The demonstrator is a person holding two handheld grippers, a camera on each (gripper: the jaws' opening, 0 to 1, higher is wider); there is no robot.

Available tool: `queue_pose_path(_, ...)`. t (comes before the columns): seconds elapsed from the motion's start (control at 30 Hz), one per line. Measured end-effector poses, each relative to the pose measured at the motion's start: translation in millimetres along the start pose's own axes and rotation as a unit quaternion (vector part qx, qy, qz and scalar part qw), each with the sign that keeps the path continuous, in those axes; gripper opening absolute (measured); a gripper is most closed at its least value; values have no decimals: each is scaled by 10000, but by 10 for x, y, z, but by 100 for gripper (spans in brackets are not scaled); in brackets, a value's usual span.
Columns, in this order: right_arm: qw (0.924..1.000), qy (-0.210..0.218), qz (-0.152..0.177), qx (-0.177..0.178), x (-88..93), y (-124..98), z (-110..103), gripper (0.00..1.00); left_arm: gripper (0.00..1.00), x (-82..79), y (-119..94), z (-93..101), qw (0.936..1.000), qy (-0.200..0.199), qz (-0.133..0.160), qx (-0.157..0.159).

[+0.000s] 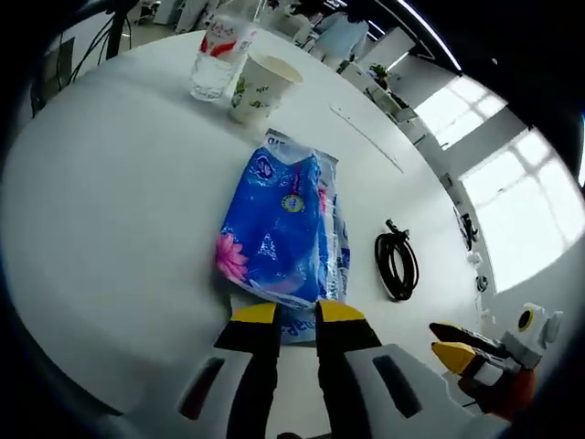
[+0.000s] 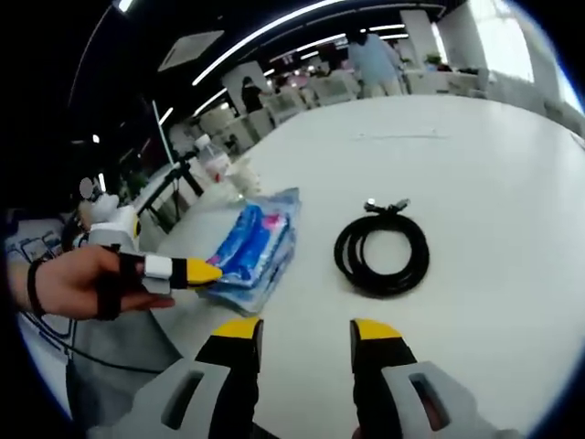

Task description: Arrange the tabletop items into an orderly group along one side of the table until the central work area is clear of visible clutter.

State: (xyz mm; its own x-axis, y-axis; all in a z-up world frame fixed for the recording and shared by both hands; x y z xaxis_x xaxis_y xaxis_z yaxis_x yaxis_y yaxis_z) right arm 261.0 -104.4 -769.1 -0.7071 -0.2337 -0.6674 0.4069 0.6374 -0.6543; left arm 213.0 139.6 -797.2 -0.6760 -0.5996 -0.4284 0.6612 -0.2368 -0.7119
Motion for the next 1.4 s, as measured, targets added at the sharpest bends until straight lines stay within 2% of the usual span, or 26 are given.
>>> queue_pose_path(0.57, 9999, 51, -78, 49, 64, -40, -9, 37, 2, -37, -62, -7, 9999, 110, -3, 111)
queue_pose_path(0.7, 9999, 80, -102, 18, 110, -17, -9, 37, 0, -41, -99, -2, 9994, 325, -10, 108)
queue_pose_path(1.1, 9999, 101, -136, -23, 170, -54, -72, 37, 0, -43, -168, -24, 9983, 560, -24, 142)
queue_pose_path(1.4, 9998, 128, -105, -51, 174, -62, -160, 36, 0, -24, -237, 59, 9962, 810, -103, 299)
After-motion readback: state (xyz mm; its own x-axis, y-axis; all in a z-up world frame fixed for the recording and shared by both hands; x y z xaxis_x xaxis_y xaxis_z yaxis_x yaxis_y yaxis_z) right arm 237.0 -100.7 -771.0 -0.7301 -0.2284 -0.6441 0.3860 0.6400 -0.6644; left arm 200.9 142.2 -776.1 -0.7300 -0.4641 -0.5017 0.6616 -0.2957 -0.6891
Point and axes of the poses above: the point that each gripper's makers call its tool centre point, and the gripper's own axes: y roughly forward along the fingers, z roughly to its right, x roughly out of its underside, the point moved 9 cm from there along -y, roughly backward along the fingers, and after that the axes turned 1 degree about x, right-handed, at the moved point
